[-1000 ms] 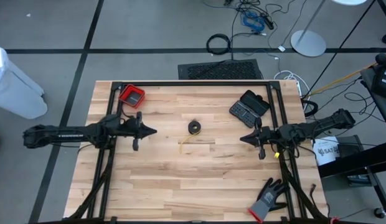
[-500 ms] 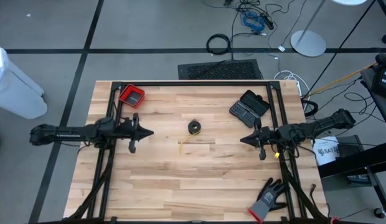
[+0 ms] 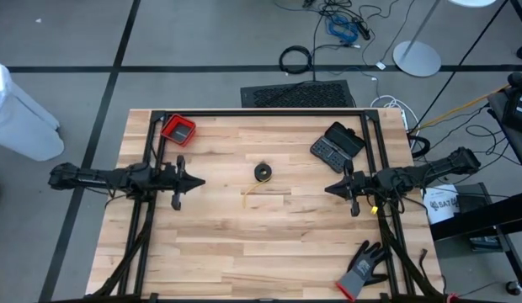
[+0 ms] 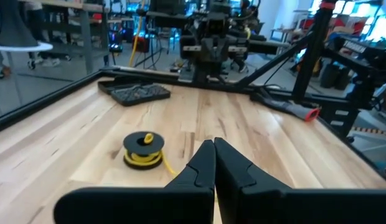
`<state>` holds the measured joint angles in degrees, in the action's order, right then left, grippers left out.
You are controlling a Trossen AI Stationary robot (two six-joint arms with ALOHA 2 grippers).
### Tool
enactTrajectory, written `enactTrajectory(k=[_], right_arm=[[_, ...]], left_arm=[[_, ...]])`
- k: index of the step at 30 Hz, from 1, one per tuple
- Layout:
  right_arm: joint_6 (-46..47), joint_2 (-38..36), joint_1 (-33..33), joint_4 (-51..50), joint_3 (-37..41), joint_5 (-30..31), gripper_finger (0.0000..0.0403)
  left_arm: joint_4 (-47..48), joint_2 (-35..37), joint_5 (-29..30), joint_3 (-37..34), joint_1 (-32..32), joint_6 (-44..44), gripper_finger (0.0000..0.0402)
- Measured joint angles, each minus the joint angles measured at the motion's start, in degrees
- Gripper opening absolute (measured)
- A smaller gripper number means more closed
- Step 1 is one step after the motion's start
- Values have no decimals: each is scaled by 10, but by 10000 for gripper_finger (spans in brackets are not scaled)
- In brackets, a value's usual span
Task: Coil cords
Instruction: Return to Home Position
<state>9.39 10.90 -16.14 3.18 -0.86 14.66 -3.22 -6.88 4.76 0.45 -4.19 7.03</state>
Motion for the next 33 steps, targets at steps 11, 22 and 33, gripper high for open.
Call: enactTrajectory(k=[11, 22, 33], right_arm=[[-2, 0, 0, 0, 0, 0, 0], [-6, 0, 0, 0, 0, 0, 0], [-6, 0, 0, 0, 0, 0, 0]], left_arm=[[11, 26, 29, 0, -44, -16, 0], [11, 28, 38, 0, -47, -35, 0], [13, 69, 34, 0, -48, -45, 0]])
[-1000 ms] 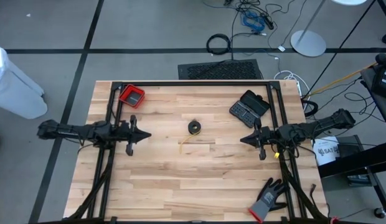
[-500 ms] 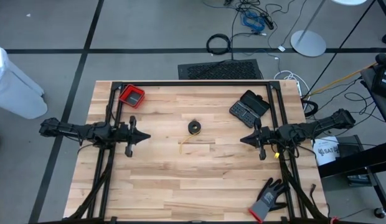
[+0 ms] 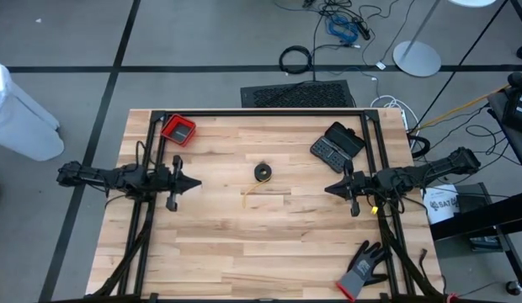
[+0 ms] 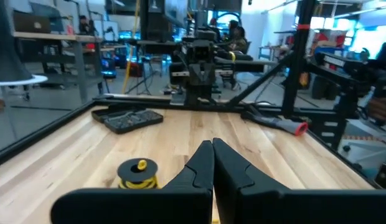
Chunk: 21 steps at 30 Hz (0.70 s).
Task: Coil cords
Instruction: Return to Home Position
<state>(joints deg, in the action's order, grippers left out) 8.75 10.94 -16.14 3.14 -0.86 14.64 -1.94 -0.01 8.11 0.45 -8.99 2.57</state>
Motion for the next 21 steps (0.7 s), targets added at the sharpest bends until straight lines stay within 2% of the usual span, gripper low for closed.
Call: enactTrajectory(k=[6, 18, 21], right_arm=[[2, 0, 0, 0, 0, -1, 0], [1, 0, 0, 0, 0, -2, 0], [0, 0, 0, 0, 0, -2, 0]], left_arm=[[19, 0, -35, 7, 0, 1, 0], [27, 0, -18, 10, 0, -26, 0], [3, 0, -25, 0, 0, -26, 0]])
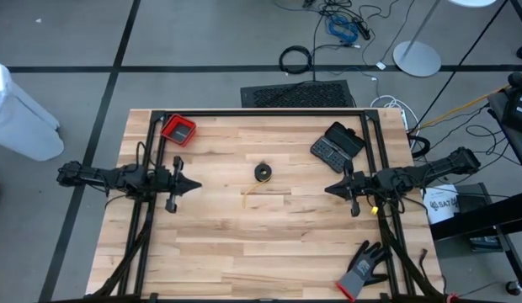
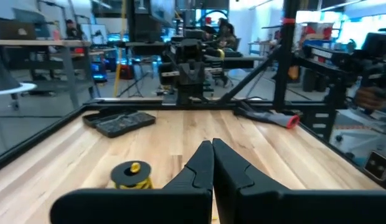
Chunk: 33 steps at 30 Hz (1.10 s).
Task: Coil cords
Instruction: Return to Home Position
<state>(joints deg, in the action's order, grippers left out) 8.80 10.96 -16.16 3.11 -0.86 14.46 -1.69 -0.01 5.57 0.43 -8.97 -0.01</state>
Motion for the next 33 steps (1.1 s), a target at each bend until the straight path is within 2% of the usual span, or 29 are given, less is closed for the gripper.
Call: enactTrajectory(k=[25, 33], right_arm=[[-10, -2, 0, 0, 0, -12, 0], [-30, -36, 0, -3, 0, -26, 0]], left_arm=[[3, 0, -10, 0, 0, 10, 16], [3, 0, -10, 0, 0, 10, 16]])
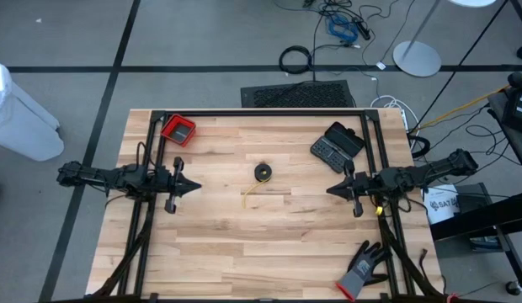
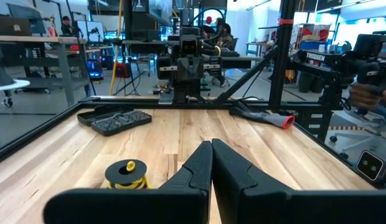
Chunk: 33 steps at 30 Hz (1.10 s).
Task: Coil cords
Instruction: Return to Home Position
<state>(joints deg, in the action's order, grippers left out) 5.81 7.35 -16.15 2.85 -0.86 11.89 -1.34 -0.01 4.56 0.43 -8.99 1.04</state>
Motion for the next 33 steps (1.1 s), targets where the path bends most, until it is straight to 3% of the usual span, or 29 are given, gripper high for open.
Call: enactTrajectory(k=[9, 23, 33], right_arm=[[-50, -73, 1, 4, 0, -46, 0], [-80, -71, 69, -19, 0, -124, 0], [-79, -71, 86, -19, 0, -133, 0]], left_arm=[[0, 0, 0, 0, 0, 0, 17], [-3, 0, 0, 0, 0, 0, 17], [-5, 0, 0, 0, 0, 0, 17]])
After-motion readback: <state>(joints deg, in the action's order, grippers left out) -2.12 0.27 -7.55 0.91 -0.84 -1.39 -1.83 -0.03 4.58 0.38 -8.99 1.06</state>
